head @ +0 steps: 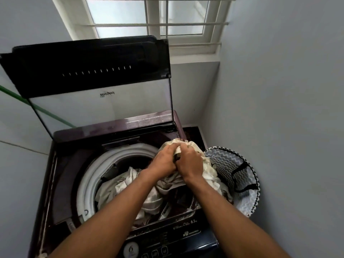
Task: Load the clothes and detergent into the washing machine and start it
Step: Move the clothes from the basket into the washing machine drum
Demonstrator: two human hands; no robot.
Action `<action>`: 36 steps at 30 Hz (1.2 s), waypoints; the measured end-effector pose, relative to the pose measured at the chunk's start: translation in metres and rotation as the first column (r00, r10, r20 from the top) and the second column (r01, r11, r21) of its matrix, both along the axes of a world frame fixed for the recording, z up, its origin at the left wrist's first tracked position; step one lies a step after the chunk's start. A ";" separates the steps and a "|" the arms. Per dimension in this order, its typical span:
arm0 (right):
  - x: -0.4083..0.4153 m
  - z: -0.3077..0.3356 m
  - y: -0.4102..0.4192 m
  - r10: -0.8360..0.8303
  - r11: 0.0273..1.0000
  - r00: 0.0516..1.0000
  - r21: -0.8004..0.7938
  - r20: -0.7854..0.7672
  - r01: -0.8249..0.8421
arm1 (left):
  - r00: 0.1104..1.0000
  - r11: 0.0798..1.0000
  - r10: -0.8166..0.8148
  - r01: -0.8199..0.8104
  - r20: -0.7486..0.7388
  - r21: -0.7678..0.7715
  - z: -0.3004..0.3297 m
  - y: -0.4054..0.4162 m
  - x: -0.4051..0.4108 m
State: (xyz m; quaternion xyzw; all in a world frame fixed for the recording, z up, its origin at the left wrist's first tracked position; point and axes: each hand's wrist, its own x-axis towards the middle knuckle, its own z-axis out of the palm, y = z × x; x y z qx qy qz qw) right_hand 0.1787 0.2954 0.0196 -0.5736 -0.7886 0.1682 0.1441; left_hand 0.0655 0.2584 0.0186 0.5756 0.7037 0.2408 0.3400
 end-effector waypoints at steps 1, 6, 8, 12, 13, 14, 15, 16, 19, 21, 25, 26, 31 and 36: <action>-0.007 0.004 -0.008 0.042 0.999 0.998 0.024 -0.042 -0.041 | 1.000 1.000 0.003 -0.003 -0.003 0.017 0.004 -0.007 -0.008; -0.054 0.004 -0.051 0.215 0.977 0.962 0.049 -0.168 -0.210 | 0.991 0.998 0.056 -0.059 -0.122 -0.020 0.017 -0.055 -0.055; -0.075 -0.001 -0.068 0.268 0.962 0.947 0.004 -0.179 -0.272 | 0.984 0.993 0.106 -0.111 -0.140 -0.031 0.017 -0.078 -0.071; -0.106 -0.014 -0.085 0.373 0.914 0.915 -0.109 -0.156 -0.391 | 0.965 0.975 0.191 -0.208 -0.180 -0.077 0.009 -0.109 -0.098; -0.110 -0.019 -0.087 0.392 0.900 0.907 -0.139 -0.153 -0.412 | 0.960 0.971 0.198 -0.220 -0.198 -0.097 0.006 -0.114 -0.104; -0.114 -0.023 -0.090 0.415 0.885 0.898 -0.163 -0.145 -0.435 | 0.956 0.965 0.197 -0.228 -0.219 -0.128 0.002 -0.118 -0.110; -0.118 -0.028 -0.094 0.440 0.871 0.889 -0.184 -0.125 -0.456 | 0.951 0.957 0.189 -0.234 -0.243 -0.172 -0.003 -0.123 -0.116; -0.121 -0.034 -0.098 0.465 0.855 0.881 -0.214 -0.092 -0.473 | 0.948 0.948 0.170 -0.232 -0.271 -0.219 -0.008 -0.127 -0.120; -0.127 -0.058 -0.109 0.566 0.760 0.824 -0.408 0.033 -0.505 | 0.933 0.884 0.056 -0.212 -0.355 -0.417 -0.023 -0.139 -0.125; -0.128 -0.069 -0.115 0.668 0.687 0.728 -0.505 0.154 -0.523 | 0.937 0.824 -0.033 -0.171 -0.347 -0.540 -0.031 -0.145 -0.123; -0.122 -0.058 -0.113 0.763 0.593 0.618 -0.584 0.189 -0.554 | 0.916 0.867 -0.025 -0.180 -0.399 -0.465 -0.034 -0.142 -0.113; -0.120 -0.050 -0.109 0.754 0.583 0.644 -0.578 0.125 -0.571 | 0.920 0.903 0.012 -0.178 -0.391 -0.391 -0.033 -0.138 -0.110; -0.099 -0.016 -0.067 0.537 0.836 0.843 -0.115 -0.022 -0.536 | 0.946 0.957 0.283 -0.289 -0.159 -0.015 -0.018 -0.097 -0.094; -0.049 0.001 -0.011 0.059 0.996 0.981 0.053 0.187 -0.070 | 0.976 0.973 0.195 -0.181 -0.092 0.145 -0.009 -0.050 -0.055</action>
